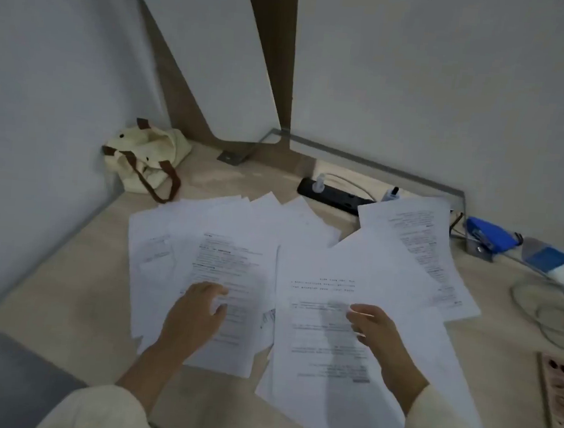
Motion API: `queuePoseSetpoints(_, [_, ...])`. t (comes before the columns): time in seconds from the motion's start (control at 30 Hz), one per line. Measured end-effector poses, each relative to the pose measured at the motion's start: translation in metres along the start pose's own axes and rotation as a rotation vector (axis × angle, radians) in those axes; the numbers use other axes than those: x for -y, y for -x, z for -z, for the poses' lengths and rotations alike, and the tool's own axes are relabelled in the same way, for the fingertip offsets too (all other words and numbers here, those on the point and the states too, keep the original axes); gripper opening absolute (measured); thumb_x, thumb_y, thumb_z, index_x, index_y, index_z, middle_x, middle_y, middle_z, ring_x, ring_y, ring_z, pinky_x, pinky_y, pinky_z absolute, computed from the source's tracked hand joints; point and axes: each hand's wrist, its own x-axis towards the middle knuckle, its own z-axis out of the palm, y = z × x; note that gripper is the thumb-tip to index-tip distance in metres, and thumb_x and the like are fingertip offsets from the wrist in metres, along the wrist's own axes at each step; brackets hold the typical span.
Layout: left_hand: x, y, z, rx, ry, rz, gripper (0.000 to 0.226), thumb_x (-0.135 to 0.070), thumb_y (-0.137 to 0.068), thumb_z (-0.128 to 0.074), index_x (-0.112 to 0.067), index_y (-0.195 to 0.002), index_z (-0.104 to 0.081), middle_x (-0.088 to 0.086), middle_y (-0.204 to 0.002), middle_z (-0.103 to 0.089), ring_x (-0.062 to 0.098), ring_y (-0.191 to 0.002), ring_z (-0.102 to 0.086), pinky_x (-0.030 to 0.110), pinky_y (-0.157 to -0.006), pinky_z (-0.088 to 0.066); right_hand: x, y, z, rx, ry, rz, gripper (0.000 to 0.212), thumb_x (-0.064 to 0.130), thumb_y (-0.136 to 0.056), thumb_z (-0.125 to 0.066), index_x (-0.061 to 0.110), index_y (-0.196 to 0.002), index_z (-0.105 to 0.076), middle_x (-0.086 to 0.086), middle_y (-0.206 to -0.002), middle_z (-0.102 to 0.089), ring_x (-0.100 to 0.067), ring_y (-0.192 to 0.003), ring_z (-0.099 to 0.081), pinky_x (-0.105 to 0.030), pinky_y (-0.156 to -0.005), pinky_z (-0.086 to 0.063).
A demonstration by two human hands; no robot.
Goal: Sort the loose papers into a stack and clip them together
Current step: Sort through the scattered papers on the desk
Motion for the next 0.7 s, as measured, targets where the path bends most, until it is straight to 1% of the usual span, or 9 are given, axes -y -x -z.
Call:
queuePoseSetpoints(0.07, [0.016,0.002,-0.005,-0.016,-0.010,0.119,0.038,-0.027,-0.089,-0.053,-0.019,-0.126,-0.051,0.000,-0.135,-0.050,0.016,-0.127,-0.042,0.030,-0.101,-0.038,-0.012,-0.006,-0.006,-0.110,0.085,-0.070,0.046,0.020,-0.083,-0.065,0.005,-0.122,-0.047,-0.017,-0.119,-0.056,-0.030,-0.104,-0.055,-0.037,-0.083,-0.048])
queuePoseSetpoints(0.13, [0.032,0.003,-0.011,-0.009,-0.004,0.226,0.046,-0.030,-0.087,-0.056,-0.016,-0.130,-0.047,0.003,-0.139,-0.046,0.020,-0.131,-0.038,0.035,-0.103,-0.038,-0.027,-0.013,-0.008,-0.200,0.230,-0.158,0.065,0.027,-0.078,-0.071,0.006,-0.131,-0.039,-0.022,-0.131,-0.045,-0.037,-0.118,-0.047,-0.045,-0.101,-0.039])
queuePoseSetpoints(0.2, [0.044,-0.001,-0.014,-0.009,-0.001,0.319,0.057,-0.034,-0.085,-0.059,-0.013,-0.134,-0.041,0.007,-0.142,-0.041,0.025,-0.131,-0.036,0.039,-0.103,-0.038,-0.039,-0.014,-0.012,-0.254,0.362,-0.236,0.081,0.032,-0.074,-0.073,0.005,-0.137,-0.031,-0.025,-0.138,-0.034,-0.040,-0.127,-0.034,-0.045,-0.108,-0.030])
queuePoseSetpoints(0.27, [0.052,-0.008,-0.014,-0.015,0.012,0.417,0.072,-0.039,-0.082,-0.062,-0.010,-0.140,-0.032,0.012,-0.145,-0.033,0.030,-0.132,-0.033,0.043,-0.103,-0.037,-0.045,-0.014,-0.015,-0.277,0.403,-0.244,0.088,0.033,-0.072,-0.076,0.002,-0.139,-0.027,-0.026,-0.139,-0.029,-0.041,-0.130,-0.027,-0.045,-0.109,-0.024])
queuePoseSetpoints(0.37, [0.063,-0.020,-0.016,-0.008,0.011,0.512,0.089,-0.045,-0.077,-0.066,-0.007,-0.143,-0.020,0.016,-0.147,-0.026,0.035,-0.133,-0.030,0.047,-0.103,-0.035,-0.059,-0.019,-0.019,-0.297,0.467,-0.236,0.088,0.028,-0.071,-0.077,0.001,-0.138,-0.027,-0.026,-0.137,-0.029,-0.040,-0.129,-0.026,-0.045,-0.107,-0.025])
queuePoseSetpoints(0.43, [0.066,-0.028,-0.016,-0.018,0.025,0.553,0.093,-0.046,-0.075,-0.068,-0.006,-0.143,-0.019,0.018,-0.145,-0.026,0.036,-0.132,-0.030,0.049,-0.102,-0.035,-0.063,-0.024,-0.021,-0.329,0.493,-0.229,0.084,0.026,-0.070,-0.077,0.001,-0.135,-0.029,-0.025,-0.135,-0.033,-0.041,-0.127,-0.030,-0.047,-0.105,-0.028])
queuePoseSetpoints(0.57, [0.073,-0.038,-0.015,-0.024,-0.028,0.591,0.084,-0.040,-0.068,-0.076,0.002,-0.127,-0.034,0.023,-0.131,-0.035,0.037,-0.123,-0.033,0.048,-0.095,-0.038,-0.070,-0.030,-0.025,-0.353,0.451,-0.270,0.070,0.024,-0.070,-0.074,0.004,-0.125,-0.036,-0.024,-0.128,-0.047,-0.041,-0.120,-0.043,-0.049,-0.100,-0.038])
queuePoseSetpoints(0.63, [0.079,-0.042,-0.013,-0.010,-0.028,0.598,0.086,-0.039,-0.064,-0.079,0.004,-0.124,-0.037,0.024,-0.127,-0.039,0.037,-0.121,-0.036,0.048,-0.095,-0.038,-0.072,-0.028,-0.028,-0.372,0.484,-0.266,0.066,0.024,-0.069,-0.076,0.000,-0.120,-0.042,-0.025,-0.124,-0.046,-0.041,-0.118,-0.041,-0.048,-0.098,-0.038])
queuePoseSetpoints(0.7, [0.084,-0.045,-0.011,0.016,-0.005,0.602,0.088,-0.042,-0.059,-0.082,0.004,-0.122,-0.041,0.023,-0.123,-0.044,0.038,-0.118,-0.041,0.047,-0.094,-0.040,-0.071,-0.025,-0.029,-0.427,0.587,-0.237,0.070,0.027,-0.067,-0.078,-0.003,-0.121,-0.044,-0.024,-0.124,-0.041,-0.040,-0.119,-0.037,-0.048,-0.096,-0.037])
